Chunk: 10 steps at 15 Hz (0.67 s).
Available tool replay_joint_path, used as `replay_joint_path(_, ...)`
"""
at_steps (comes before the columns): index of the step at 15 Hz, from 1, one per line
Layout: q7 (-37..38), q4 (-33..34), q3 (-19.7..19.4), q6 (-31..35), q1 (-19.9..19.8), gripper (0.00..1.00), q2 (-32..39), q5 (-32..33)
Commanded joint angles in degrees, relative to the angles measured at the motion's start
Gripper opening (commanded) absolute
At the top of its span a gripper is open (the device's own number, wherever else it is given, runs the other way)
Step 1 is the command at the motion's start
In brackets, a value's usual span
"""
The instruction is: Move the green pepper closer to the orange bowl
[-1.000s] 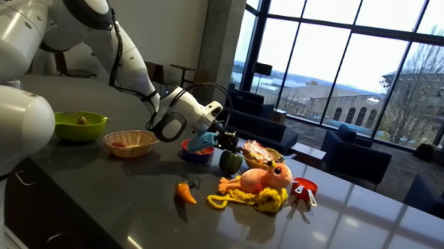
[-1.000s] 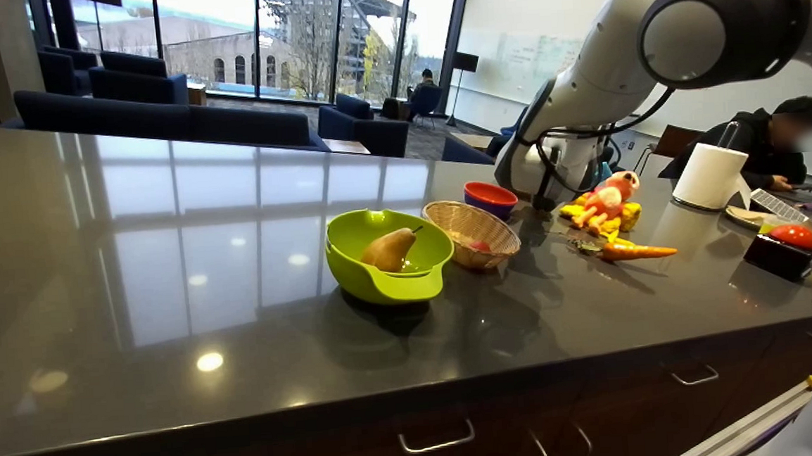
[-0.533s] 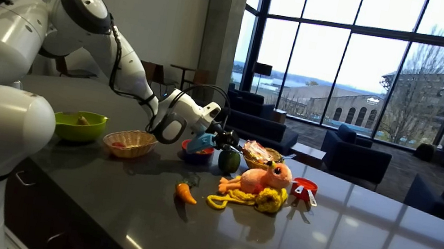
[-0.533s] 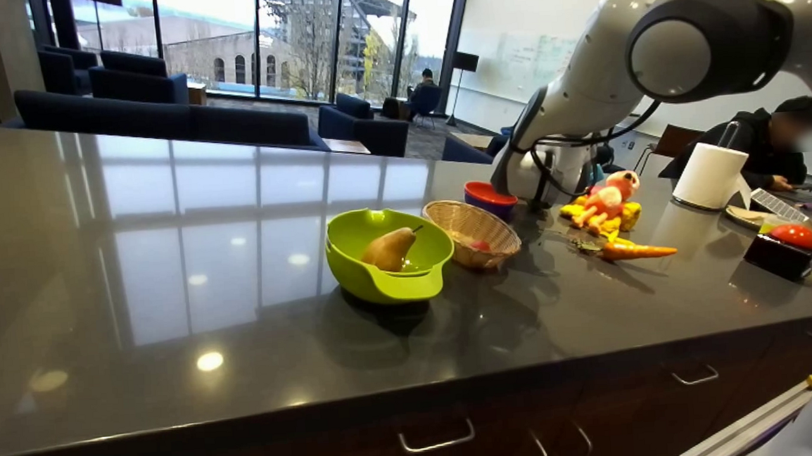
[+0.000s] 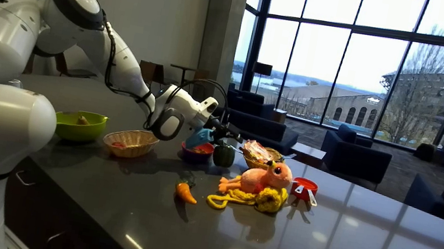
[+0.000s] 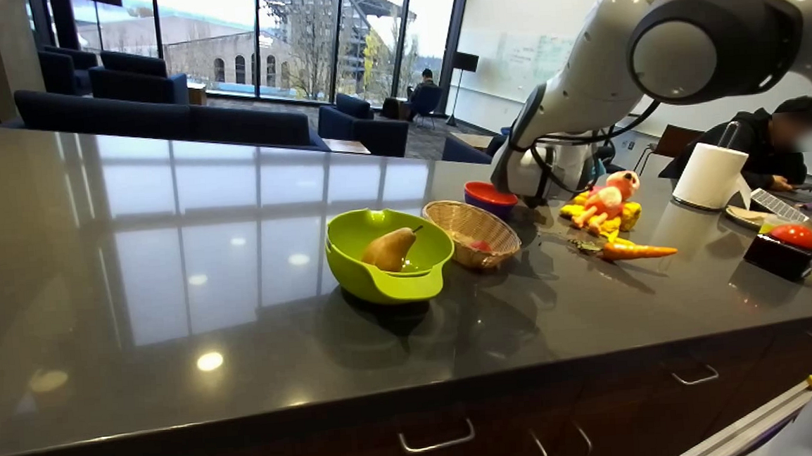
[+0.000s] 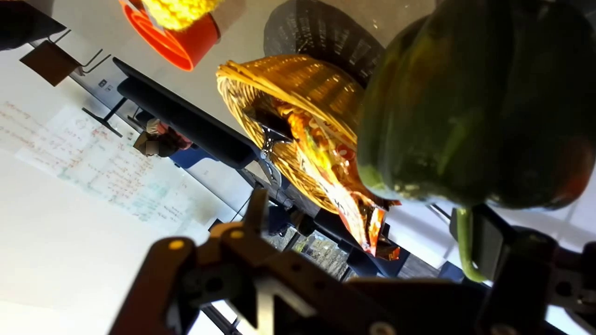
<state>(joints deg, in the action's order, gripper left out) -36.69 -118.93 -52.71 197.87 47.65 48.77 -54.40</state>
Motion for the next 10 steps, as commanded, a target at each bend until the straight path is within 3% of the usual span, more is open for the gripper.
replay_joint_path(1,2.79,-3.59,-3.46,0.0,3.95,1.0,-0.33,1.39)
replay_joint_path(10,7.39,-7.63,-3.5,-0.02,5.75,1.0,-0.56,2.94)
